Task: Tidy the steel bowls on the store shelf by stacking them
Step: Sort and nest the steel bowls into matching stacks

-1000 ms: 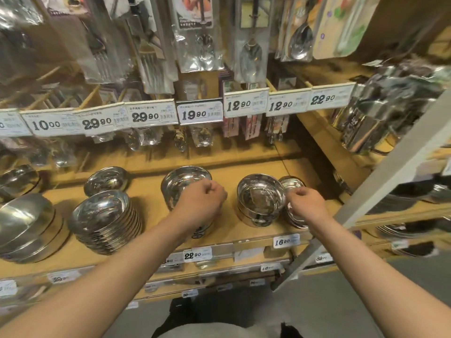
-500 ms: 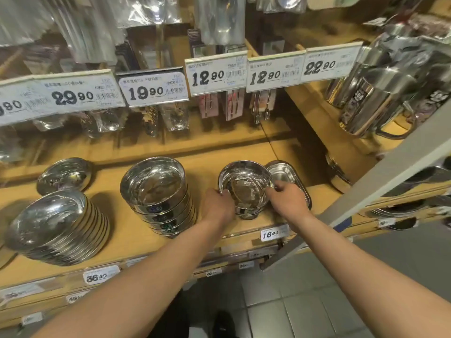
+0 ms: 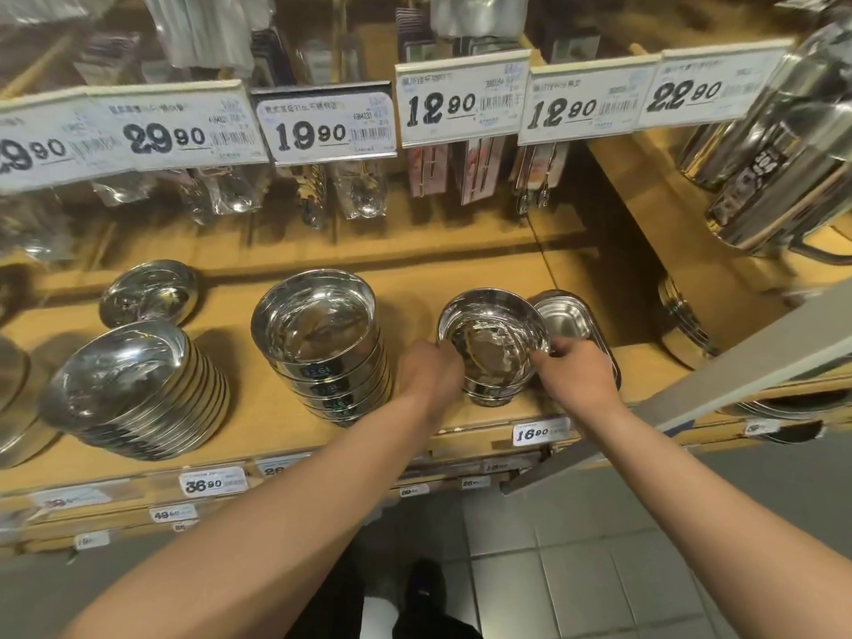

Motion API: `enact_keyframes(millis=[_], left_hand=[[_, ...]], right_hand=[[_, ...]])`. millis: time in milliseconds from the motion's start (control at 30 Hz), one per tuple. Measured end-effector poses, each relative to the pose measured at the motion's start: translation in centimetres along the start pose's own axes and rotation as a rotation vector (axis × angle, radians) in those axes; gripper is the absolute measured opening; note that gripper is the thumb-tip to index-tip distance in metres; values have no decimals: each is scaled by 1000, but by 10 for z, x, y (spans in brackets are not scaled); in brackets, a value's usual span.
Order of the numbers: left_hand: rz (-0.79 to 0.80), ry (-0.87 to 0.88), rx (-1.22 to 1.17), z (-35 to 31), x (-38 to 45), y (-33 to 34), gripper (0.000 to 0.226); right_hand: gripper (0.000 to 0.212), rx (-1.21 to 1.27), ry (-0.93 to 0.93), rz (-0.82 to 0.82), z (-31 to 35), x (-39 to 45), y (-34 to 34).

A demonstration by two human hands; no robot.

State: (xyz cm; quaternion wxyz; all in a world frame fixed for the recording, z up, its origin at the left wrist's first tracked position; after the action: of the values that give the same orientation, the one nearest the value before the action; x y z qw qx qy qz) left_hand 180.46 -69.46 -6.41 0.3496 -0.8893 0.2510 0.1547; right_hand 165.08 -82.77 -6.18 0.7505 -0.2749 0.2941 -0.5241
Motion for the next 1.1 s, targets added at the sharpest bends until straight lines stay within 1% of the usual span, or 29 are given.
enact_keyframes(millis=[100,200,233,300,367,433,500,567,667,733,800,867,933,1000,1067,1100], left_hand=[[21,-24,-22,-3,-4,-2,41],[49,-55,-54,-6,-12,-7,41],[58,-52,-61,-8,-16,-10,42],[82,1,-80,-14,-29,-18,38],[115,95,-80,-19,-48,-29,27],[147,163,-69,-20,-69,-47,27],[162,199,-83,-11,-85,-73,24],[122,219,-97,0,-95,-111,24],[8,199,-163,26,-101,-181,24],[-71,155,-264,48,-103,-231,32],[-164,133,-332,69,-107,-283,35],[-260,123,-405,89,-115,-333,30],[-346,105,-496,109,-124,-376,23],[-399,102,-548,128,-136,-410,18],[-432,104,-545,146,-147,-435,14],[-444,98,-538,154,-150,-445,14]], right_hand=[[21,-8,9,19,0,1,-1],[26,-41,20,35,4,0,-4],[31,-46,28,33,6,-2,-7],[44,-21,36,7,12,-8,-16],[50,12,-2,-64,21,-18,-30],[46,55,-71,-119,36,-33,-44],[41,107,-121,-130,55,-53,-53],[36,206,-150,-92,76,-75,-56],[31,370,-202,27,114,-115,-47],[28,419,-242,107,139,-145,-36],[28,450,-265,195,163,-175,-21],[30,442,-304,258,191,-202,-3],[21,442,-323,305,216,-225,19],[20,468,-327,359,235,-246,44],[25,460,-327,405,247,-265,67],[23,455,-329,436,252,-274,77]])
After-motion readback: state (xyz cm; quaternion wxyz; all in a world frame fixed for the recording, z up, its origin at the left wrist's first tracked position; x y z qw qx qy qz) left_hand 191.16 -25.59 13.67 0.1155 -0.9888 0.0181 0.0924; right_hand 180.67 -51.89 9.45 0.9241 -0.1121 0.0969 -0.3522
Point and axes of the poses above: each hand's wrist, its own x-axis towards the middle knuckle, its own y-axis out of the palm, z = x × y, the point moved 6 cm from there along x, towards the middle knuckle, and after that the axes turned 9 degrees about -z, right-handed, at the moved point
